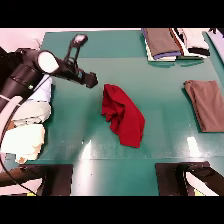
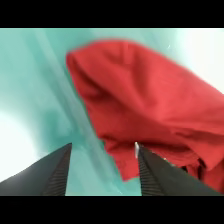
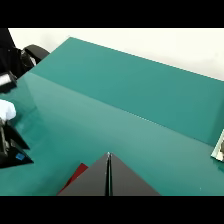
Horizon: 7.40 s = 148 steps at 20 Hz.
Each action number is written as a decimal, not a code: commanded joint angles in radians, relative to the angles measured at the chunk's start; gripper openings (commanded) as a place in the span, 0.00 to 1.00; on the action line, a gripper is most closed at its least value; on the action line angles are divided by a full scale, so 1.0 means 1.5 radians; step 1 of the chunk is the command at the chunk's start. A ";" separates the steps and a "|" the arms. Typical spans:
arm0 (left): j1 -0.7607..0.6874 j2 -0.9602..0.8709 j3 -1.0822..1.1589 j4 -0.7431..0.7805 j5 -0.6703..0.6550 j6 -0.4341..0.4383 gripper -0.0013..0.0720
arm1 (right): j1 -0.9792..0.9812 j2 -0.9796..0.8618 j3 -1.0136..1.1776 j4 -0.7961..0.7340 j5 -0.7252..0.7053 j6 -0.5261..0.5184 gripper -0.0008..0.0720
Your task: Fold the shirts.
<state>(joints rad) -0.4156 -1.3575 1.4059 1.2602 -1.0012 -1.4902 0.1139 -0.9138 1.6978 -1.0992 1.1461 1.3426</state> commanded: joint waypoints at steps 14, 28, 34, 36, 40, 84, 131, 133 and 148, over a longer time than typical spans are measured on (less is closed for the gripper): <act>0.016 -0.203 -0.100 -0.311 0.014 0.057 0.05 | -0.001 -0.045 0.001 0.002 0.074 0.009 0.04; 0.101 -0.119 0.008 -0.193 -0.039 0.074 0.05 | -0.056 -0.020 -0.777 0.203 -0.075 0.009 0.63; 0.101 -0.119 0.008 -0.181 -0.040 0.074 0.05 | 0.052 -0.186 -0.753 0.302 -0.168 -0.036 0.63; 0.101 -0.119 0.008 -0.181 -0.044 0.074 0.05 | 0.075 -0.224 -0.714 0.300 -0.164 -0.050 0.50; 0.102 -0.113 0.010 -0.159 -0.057 0.074 0.05 | 0.086 -0.241 -0.638 0.258 -0.171 -0.073 0.04; 0.194 -0.078 0.028 -0.071 0.214 0.116 0.53 | -0.092 -0.488 0.101 -0.167 0.089 0.107 0.31; 0.253 0.469 -0.488 -0.084 -0.171 0.033 0.84 | -0.092 -0.117 -0.249 -0.082 0.056 0.067 0.53; 0.261 0.454 -0.480 -0.036 -0.073 -0.010 0.83 | -0.092 -0.117 -0.249 -0.081 0.057 0.067 0.53; 0.441 0.139 -0.482 -0.163 -0.026 0.122 0.84 | -0.092 -0.117 -0.249 -0.081 0.063 0.066 0.53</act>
<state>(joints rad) 0.2668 -1.1023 0.6838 1.0618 -1.0695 -1.3518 -0.0242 -1.0901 1.3243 -1.2217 1.2392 1.4422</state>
